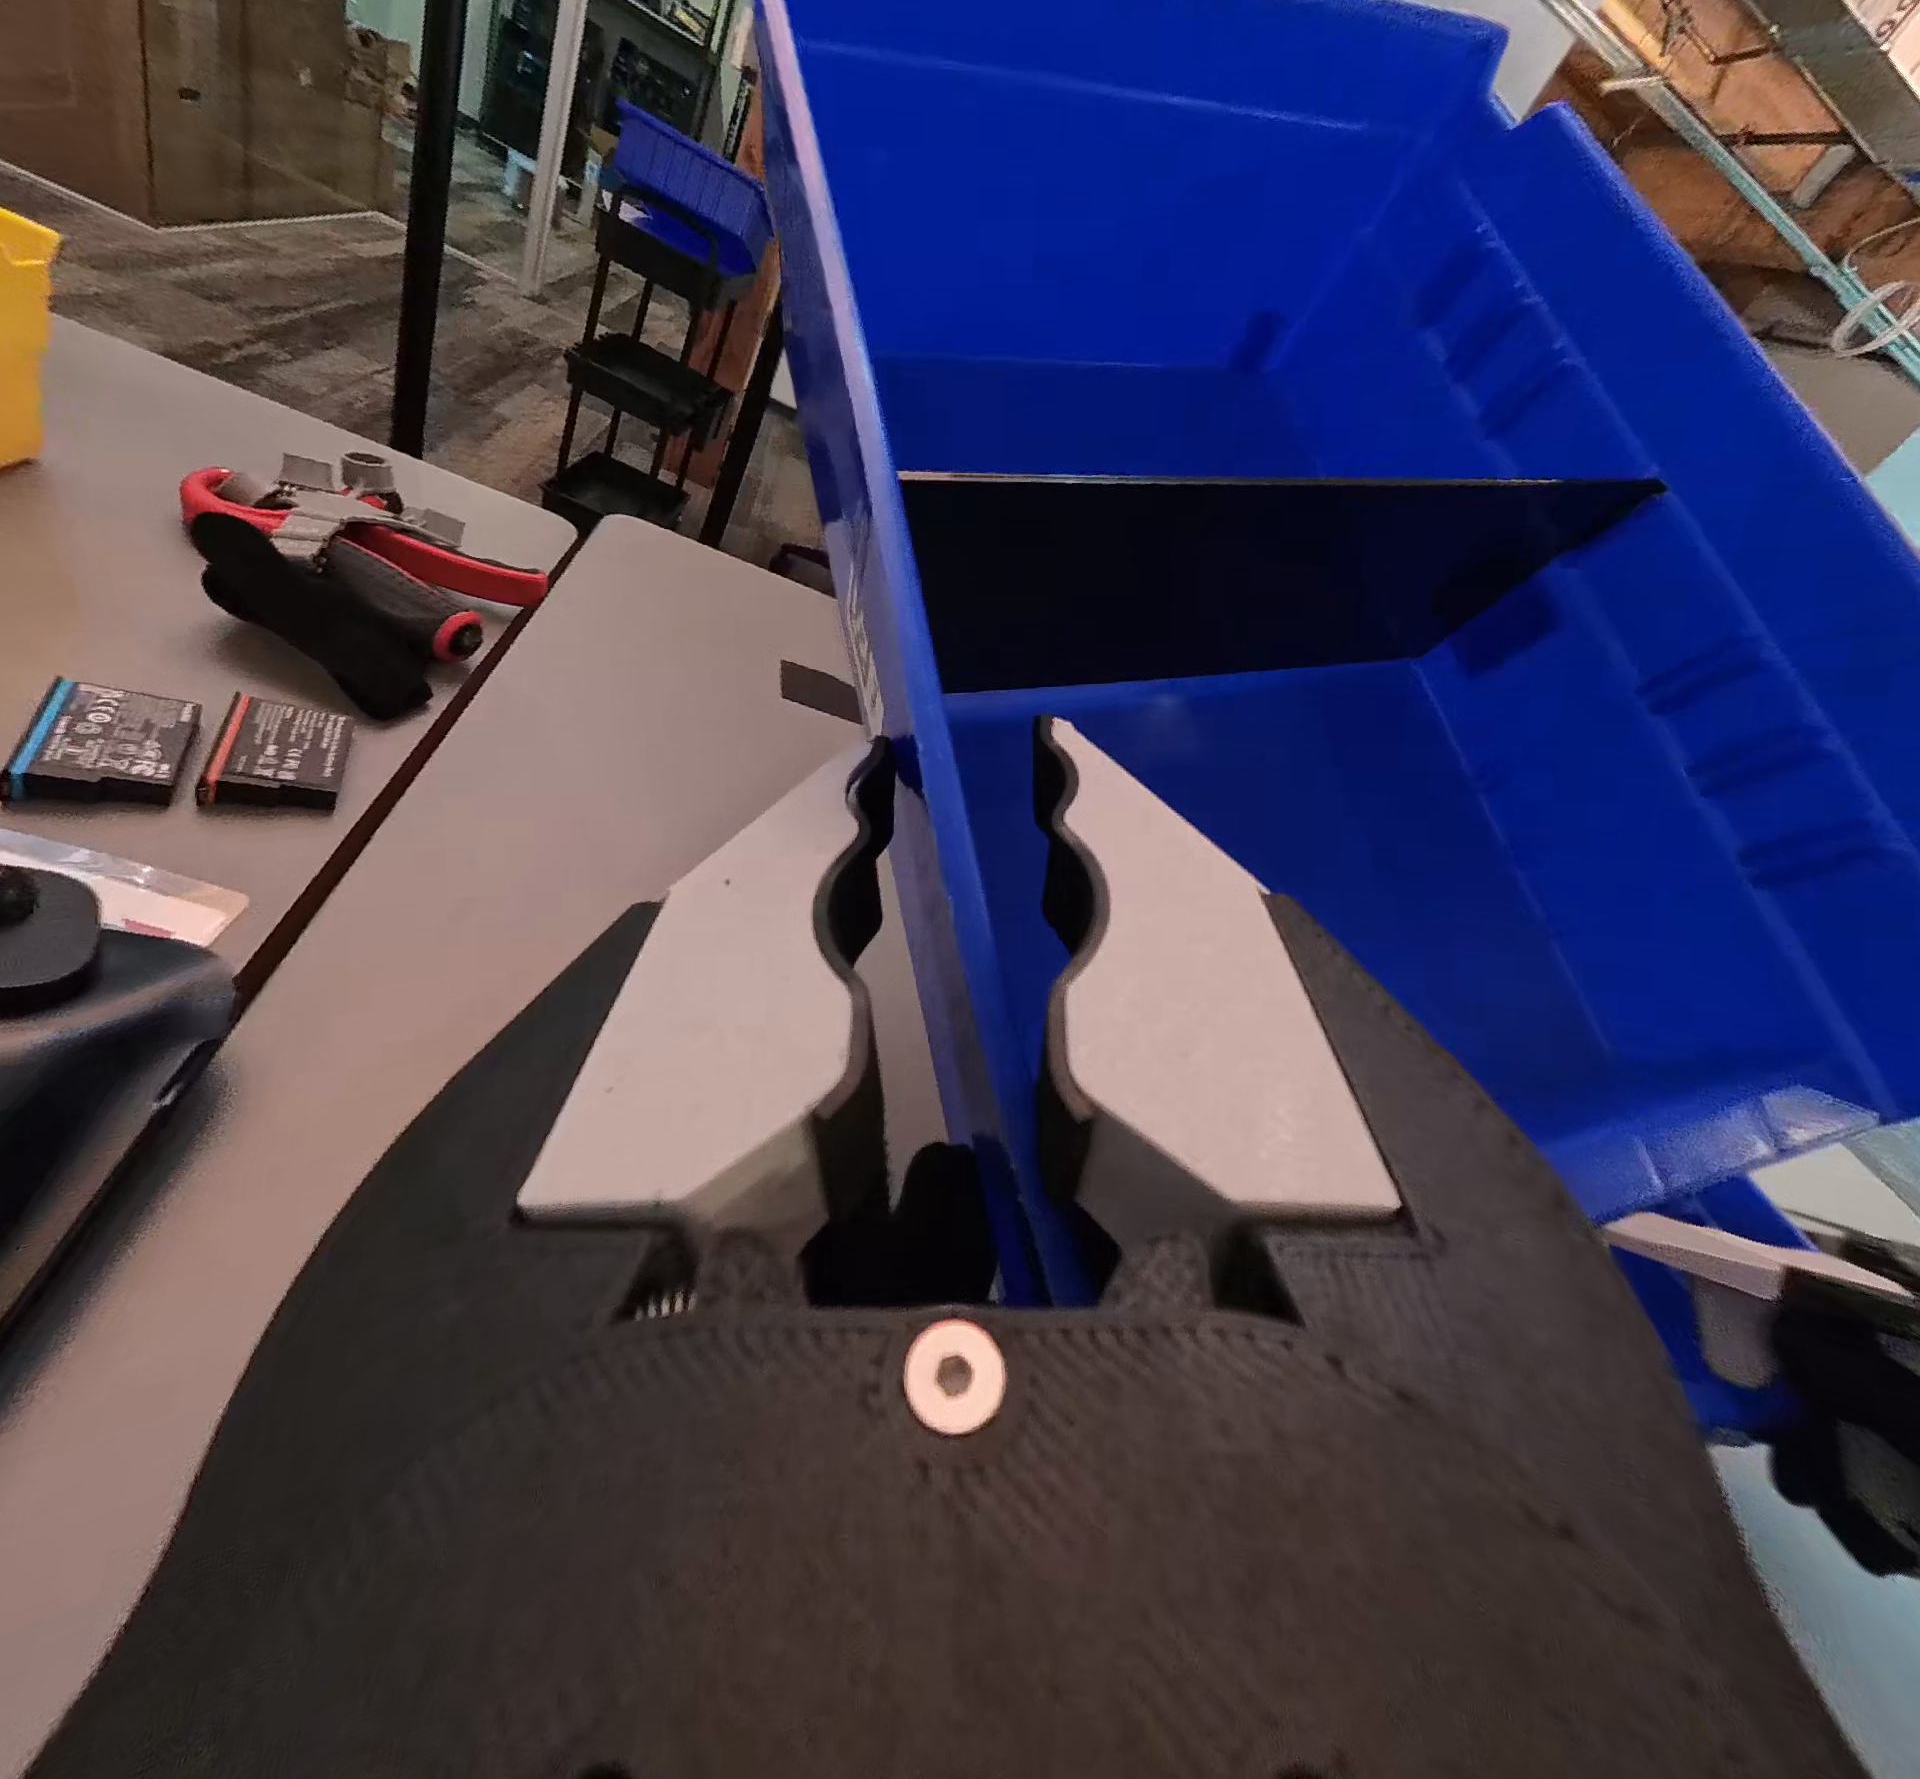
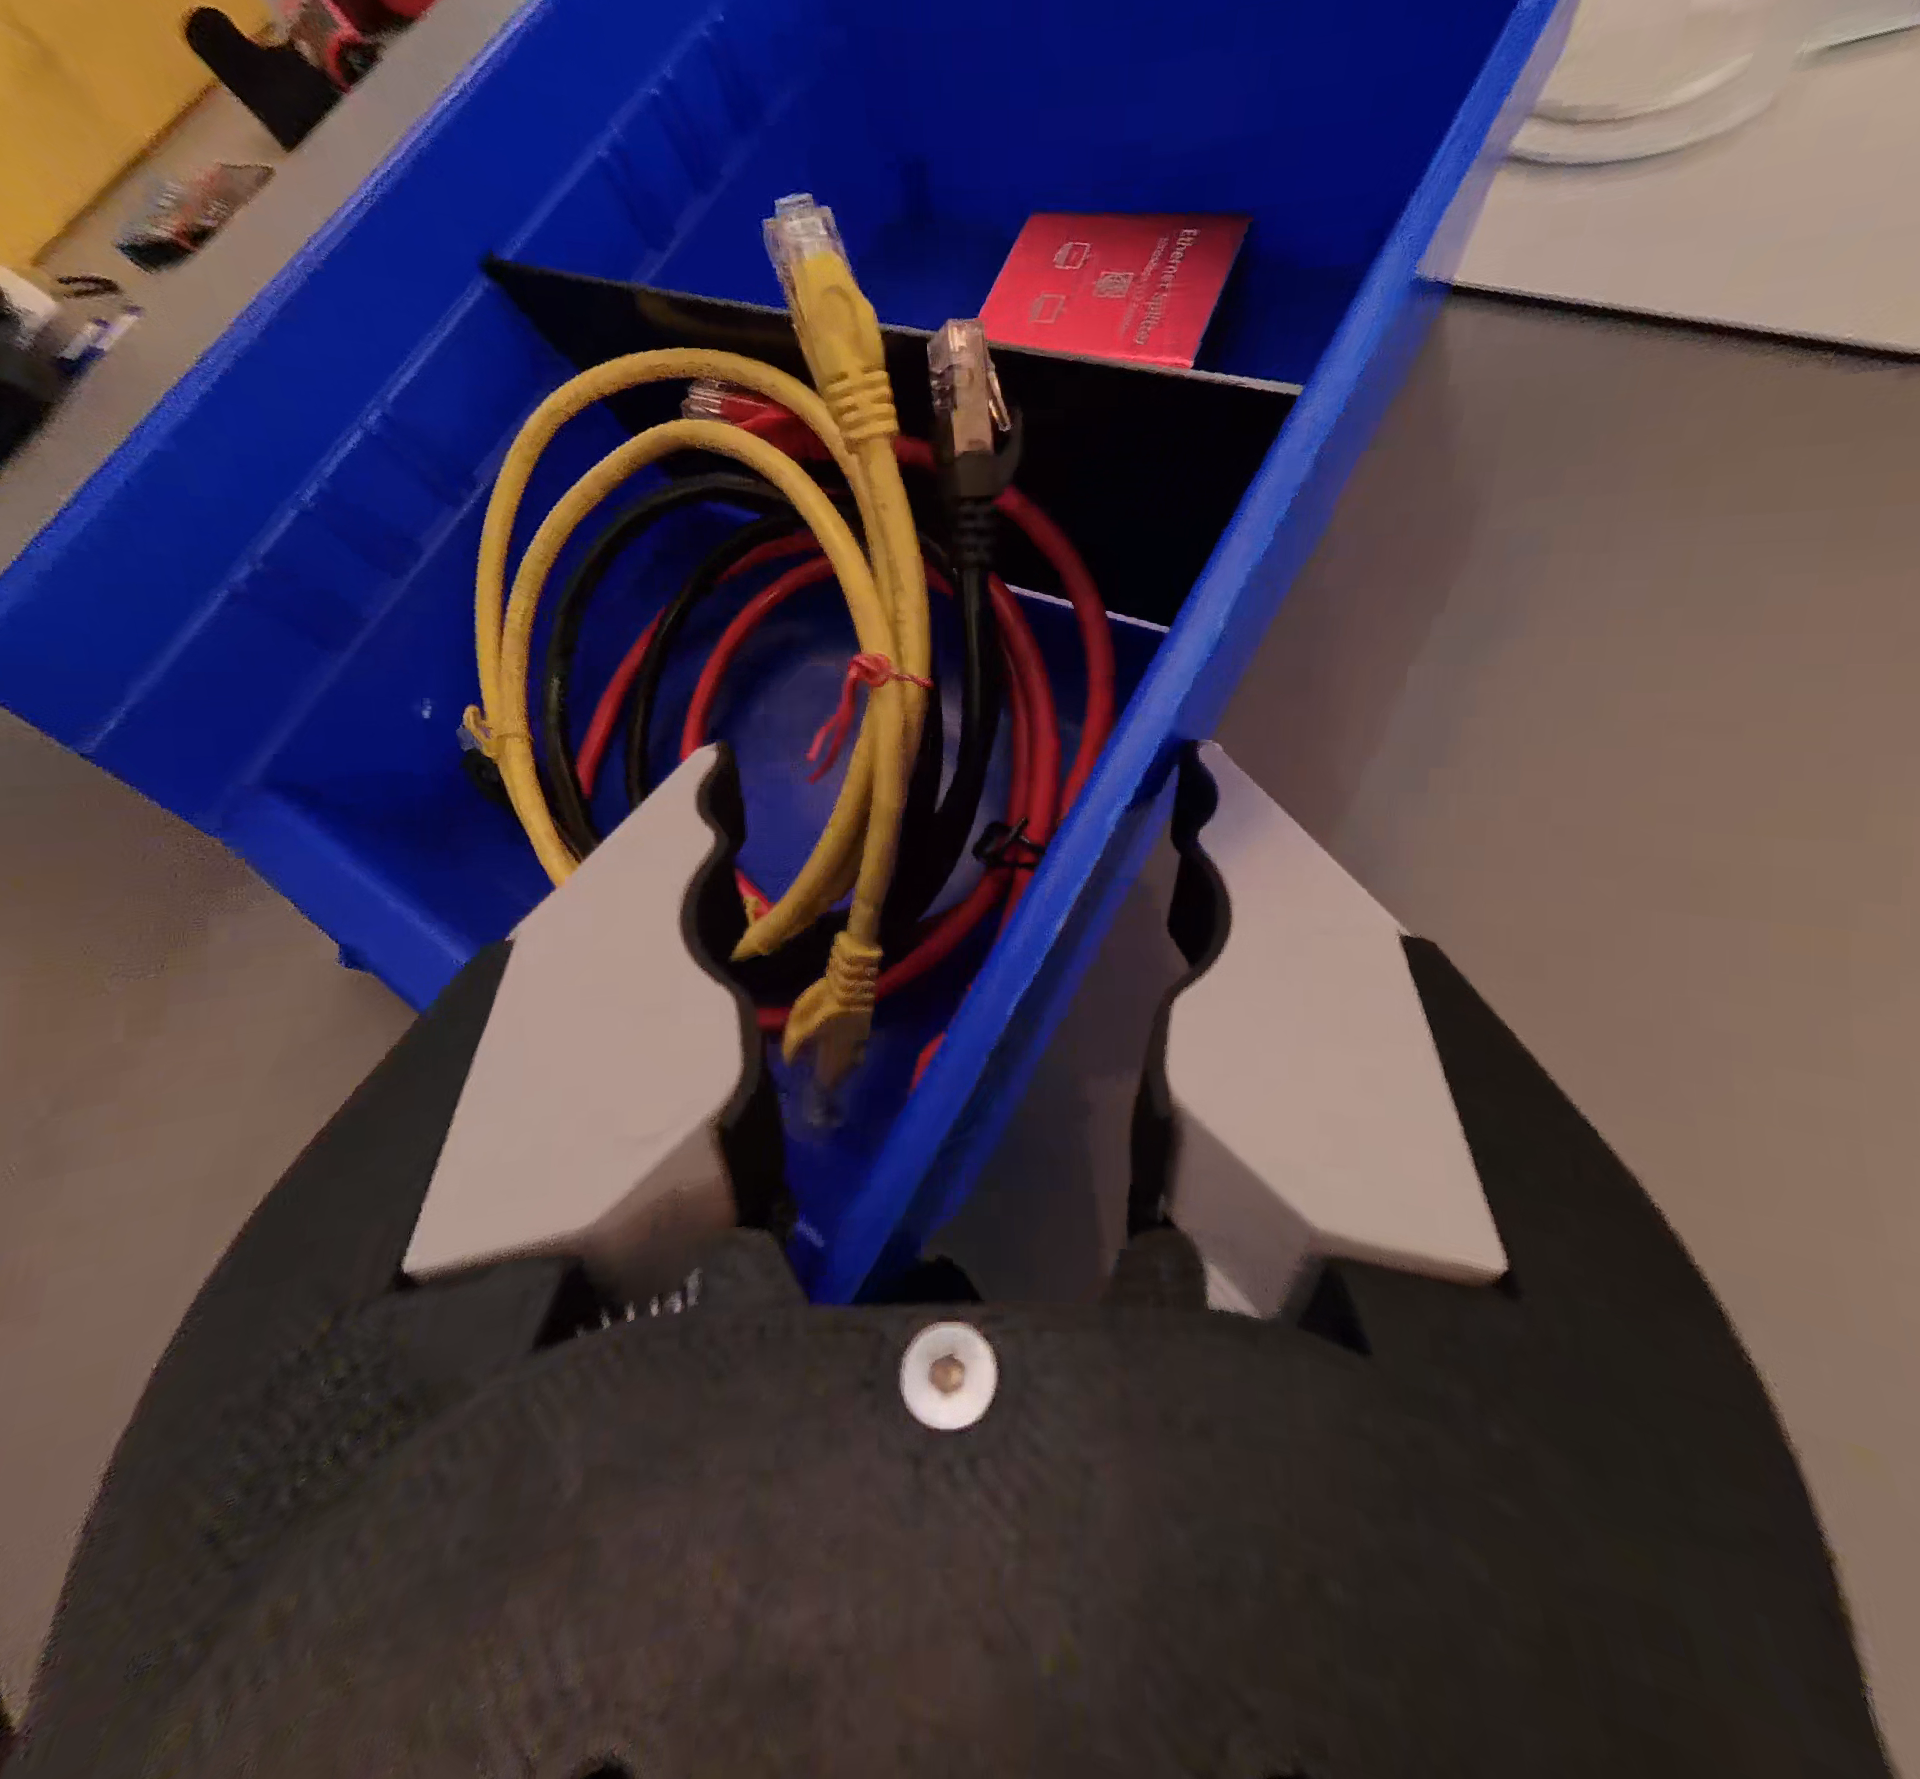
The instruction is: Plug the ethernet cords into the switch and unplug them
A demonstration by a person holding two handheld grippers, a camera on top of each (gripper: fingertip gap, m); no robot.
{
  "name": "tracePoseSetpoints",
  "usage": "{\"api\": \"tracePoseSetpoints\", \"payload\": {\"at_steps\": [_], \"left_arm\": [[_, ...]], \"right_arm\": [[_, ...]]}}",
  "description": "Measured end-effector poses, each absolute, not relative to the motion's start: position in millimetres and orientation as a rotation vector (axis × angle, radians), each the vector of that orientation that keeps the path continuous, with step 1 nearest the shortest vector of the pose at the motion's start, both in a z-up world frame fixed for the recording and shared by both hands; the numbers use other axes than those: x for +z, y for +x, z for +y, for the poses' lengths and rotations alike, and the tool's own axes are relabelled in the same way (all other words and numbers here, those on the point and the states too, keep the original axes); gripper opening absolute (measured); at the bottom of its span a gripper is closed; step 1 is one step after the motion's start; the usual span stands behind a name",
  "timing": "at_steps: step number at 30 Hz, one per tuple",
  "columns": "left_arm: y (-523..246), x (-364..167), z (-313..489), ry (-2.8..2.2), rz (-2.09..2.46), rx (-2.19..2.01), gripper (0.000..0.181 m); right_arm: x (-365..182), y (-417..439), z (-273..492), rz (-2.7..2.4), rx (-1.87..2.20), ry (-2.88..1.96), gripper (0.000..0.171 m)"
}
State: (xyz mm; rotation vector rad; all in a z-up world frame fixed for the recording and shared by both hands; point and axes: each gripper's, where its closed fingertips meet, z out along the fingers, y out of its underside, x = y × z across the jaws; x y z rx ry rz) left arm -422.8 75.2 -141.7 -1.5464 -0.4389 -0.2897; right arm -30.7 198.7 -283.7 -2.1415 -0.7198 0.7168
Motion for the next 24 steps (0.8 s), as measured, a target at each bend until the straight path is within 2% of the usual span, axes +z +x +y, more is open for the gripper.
{"api": "tracePoseSetpoints", "payload": {"at_steps": [6,11,15,22,24], "left_arm": [[-399.4,-130.1,75.4,-1.511,-0.383,-0.332,0.023],[-388.7,-122.3,68.6,-1.476,-0.356,-0.368,0.023],[-388.0,-124.1,61.3,-1.485,-0.356,-0.352,0.023],[-397.0,-117.1,43.4,-1.451,-0.375,-0.315,0.013],[-399.6,-112.7,38.0,-1.433,-0.369,-0.297,0.010]], "right_arm": [[-285.5,-109.3,183.9,-0.777,0.798,-2.106,0.107],[-283.7,-163.1,182.7,-0.789,0.884,-2.076,0.103],[-283.0,-207.8,179.1,-0.818,0.927,-2.057,0.108],[-273.0,-291.6,151.1,-0.898,1.122,-2.016,0.144],[-263.6,-300.1,145.3,-0.899,1.216,-2.000,0.143]]}}
